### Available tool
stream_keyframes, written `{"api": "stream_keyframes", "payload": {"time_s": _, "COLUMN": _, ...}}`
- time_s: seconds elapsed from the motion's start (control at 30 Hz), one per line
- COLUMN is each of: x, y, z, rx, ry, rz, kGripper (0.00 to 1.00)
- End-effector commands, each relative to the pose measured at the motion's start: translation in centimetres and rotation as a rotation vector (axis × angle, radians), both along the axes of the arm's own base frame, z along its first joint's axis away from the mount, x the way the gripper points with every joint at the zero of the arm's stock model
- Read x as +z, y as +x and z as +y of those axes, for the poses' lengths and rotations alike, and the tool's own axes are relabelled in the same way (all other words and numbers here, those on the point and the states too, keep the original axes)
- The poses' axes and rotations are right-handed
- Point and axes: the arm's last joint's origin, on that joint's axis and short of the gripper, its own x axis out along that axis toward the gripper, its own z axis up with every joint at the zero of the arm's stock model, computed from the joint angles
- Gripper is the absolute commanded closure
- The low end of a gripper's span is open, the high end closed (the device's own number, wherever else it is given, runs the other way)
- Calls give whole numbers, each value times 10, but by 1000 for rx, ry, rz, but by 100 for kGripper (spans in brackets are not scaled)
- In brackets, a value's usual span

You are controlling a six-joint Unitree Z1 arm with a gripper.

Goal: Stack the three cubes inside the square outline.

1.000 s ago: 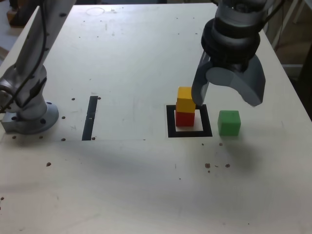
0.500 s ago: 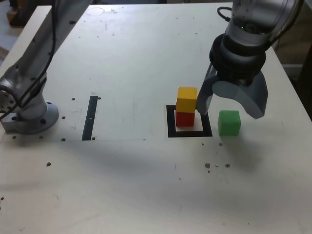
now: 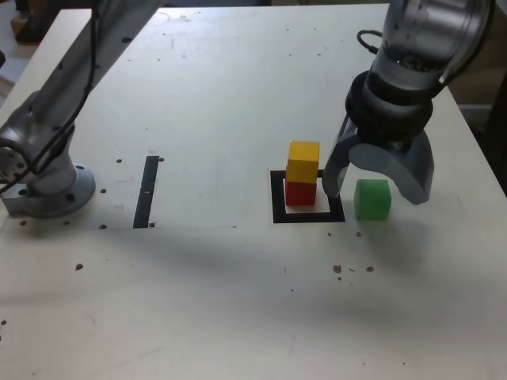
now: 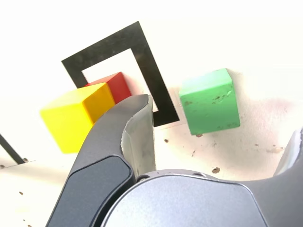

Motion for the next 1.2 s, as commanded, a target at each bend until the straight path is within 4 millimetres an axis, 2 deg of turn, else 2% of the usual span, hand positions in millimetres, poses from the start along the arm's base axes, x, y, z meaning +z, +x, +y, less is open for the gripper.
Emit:
{"api": "stream_keyframes", "payload": {"time_s": 0.0, "x": -5, "y": 2, "z": 3, "rx": 1, "ry": -3, "rz": 5, "kGripper": 0}}
{"api": "stream_keyframes", "payload": {"time_s": 0.43, "x": -27, "y": 11, "z": 7, "rx": -16, "ry": -34, "rz": -8, "kGripper": 1}}
{"api": "stream_keyframes", "payload": {"time_s": 0.63, "x": -34, "y": 11, "z": 11, "rx": -12, "ry": -35, "rz": -3, "kGripper": 6}}
{"api": "stream_keyframes", "payload": {"time_s": 0.8, "x": -37, "y": 11, "z": 15, "rx": -15, "ry": -26, "rz": -2, "kGripper": 14}}
{"api": "stream_keyframes", "payload": {"time_s": 1.0, "x": -36, "y": 11, "z": 18, "rx": -16, "ry": -24, "rz": -8, "kGripper": 33}}
{"api": "stream_keyframes", "payload": {"time_s": 1.17, "x": -36, "y": 11, "z": 17, "rx": -16, "ry": -37, "rz": -9, "kGripper": 43}}
